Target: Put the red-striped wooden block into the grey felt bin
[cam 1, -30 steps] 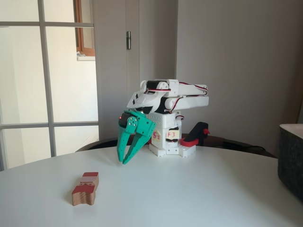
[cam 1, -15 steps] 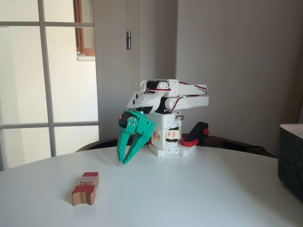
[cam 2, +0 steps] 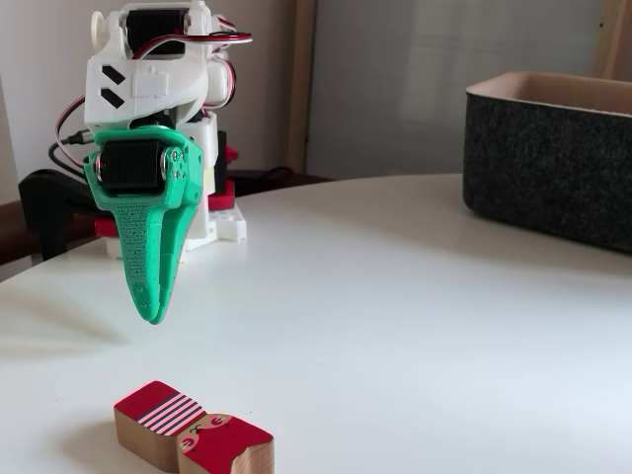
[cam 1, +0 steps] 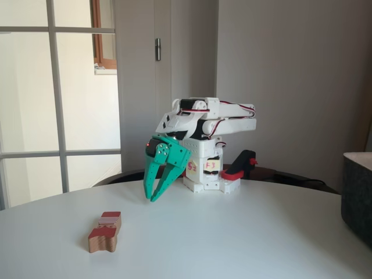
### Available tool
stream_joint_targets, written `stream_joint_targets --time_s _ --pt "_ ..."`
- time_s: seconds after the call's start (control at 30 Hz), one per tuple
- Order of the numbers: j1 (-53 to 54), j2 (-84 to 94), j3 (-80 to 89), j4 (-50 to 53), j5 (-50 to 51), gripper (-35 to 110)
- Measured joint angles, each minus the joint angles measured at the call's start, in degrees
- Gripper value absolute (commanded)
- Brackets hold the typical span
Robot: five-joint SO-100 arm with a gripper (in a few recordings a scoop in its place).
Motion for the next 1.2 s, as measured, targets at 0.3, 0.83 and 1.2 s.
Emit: stream_joint_targets --time_s 0.3,0.83,1.2 --pt "0.00 0.00 0.00 0.00 0.00 0" --pt "-1.58 -1.23 -10.81 0.00 23.55 1" --pt "-17.05 -23.64 -41.57 0.00 16.44 6"
